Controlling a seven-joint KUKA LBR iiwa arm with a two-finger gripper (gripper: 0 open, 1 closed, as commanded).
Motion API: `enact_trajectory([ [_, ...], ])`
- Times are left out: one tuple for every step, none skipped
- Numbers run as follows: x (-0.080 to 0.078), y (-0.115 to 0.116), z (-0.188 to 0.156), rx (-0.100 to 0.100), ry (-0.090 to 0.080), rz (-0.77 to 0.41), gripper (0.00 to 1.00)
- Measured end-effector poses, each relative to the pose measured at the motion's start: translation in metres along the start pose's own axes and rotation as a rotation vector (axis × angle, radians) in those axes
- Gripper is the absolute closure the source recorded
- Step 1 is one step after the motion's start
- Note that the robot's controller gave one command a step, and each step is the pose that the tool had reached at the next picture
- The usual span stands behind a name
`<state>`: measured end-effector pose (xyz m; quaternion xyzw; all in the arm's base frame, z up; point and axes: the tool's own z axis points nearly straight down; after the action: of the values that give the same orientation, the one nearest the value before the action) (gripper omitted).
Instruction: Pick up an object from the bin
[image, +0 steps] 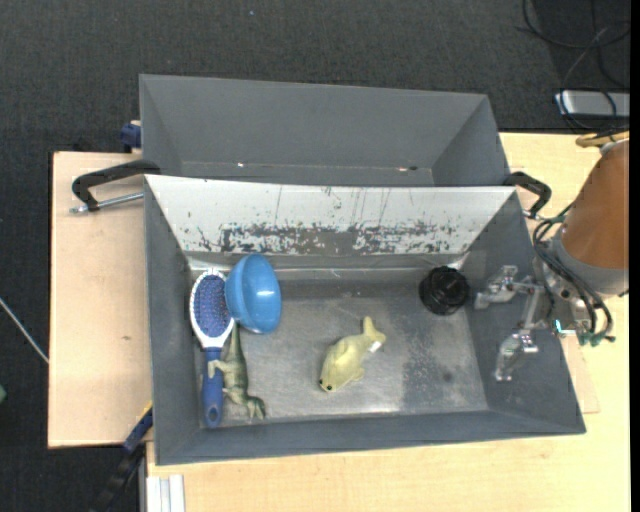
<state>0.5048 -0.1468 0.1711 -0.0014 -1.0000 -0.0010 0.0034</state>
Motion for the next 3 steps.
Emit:
enact_trajectory([
  [-0.041, 0.050, 0.093, 0.000, -0.005, -0.307, 0.00],
  [-0.014, 0.122, 0.052, -0.002, -0.008, -0.274, 0.00],
  [-0.021, 0.178, 0.086, 0.000, -0.005, -0.578, 0.00],
])
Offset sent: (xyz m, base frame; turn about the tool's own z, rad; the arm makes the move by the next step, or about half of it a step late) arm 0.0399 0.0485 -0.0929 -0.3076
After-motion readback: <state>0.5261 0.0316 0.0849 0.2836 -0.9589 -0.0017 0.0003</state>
